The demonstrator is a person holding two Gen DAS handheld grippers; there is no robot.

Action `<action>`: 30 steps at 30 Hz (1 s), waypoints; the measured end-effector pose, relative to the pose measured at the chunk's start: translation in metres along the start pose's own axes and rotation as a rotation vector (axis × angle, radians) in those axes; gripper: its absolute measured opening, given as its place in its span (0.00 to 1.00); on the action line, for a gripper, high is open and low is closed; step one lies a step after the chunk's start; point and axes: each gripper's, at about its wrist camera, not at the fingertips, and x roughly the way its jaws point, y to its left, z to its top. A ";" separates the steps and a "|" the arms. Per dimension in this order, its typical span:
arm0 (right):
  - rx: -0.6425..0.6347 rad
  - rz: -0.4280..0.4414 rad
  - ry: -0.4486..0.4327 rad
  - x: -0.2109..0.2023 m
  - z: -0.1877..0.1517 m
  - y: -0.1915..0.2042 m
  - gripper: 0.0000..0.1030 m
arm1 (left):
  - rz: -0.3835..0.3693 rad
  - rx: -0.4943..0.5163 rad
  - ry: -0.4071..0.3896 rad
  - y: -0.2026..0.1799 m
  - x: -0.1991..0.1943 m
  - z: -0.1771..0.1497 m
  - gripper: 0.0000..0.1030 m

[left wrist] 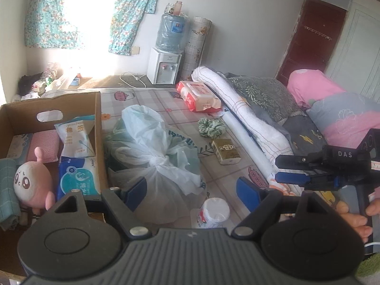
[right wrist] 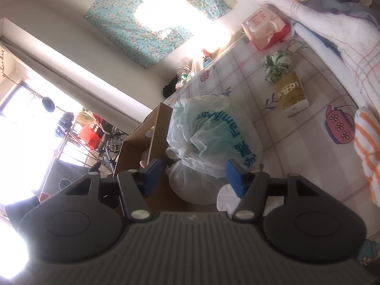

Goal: Organize soft objects
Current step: 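Move the right gripper back over the bed to the white yogurt cup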

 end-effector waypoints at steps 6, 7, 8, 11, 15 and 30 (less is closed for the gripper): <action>0.073 -0.023 -0.015 -0.021 -0.036 -0.052 0.59 | -0.025 0.084 0.051 -0.040 0.033 -0.026 0.81; 0.084 -0.021 -0.010 -0.021 -0.041 -0.056 0.59 | -0.027 0.093 0.067 -0.044 0.040 -0.030 0.80; 0.093 -0.019 -0.004 -0.018 -0.046 -0.059 0.59 | -0.025 0.100 0.081 -0.049 0.047 -0.033 0.78; 0.132 -0.011 0.021 -0.004 -0.057 -0.070 0.59 | 0.007 0.127 0.107 -0.059 0.069 -0.043 0.74; 0.164 -0.027 0.037 0.011 -0.064 -0.078 0.59 | 0.058 0.138 0.120 -0.065 0.095 -0.048 0.63; 0.106 0.029 0.042 0.052 -0.037 -0.068 0.54 | -0.030 -0.002 0.111 -0.051 0.105 -0.050 0.41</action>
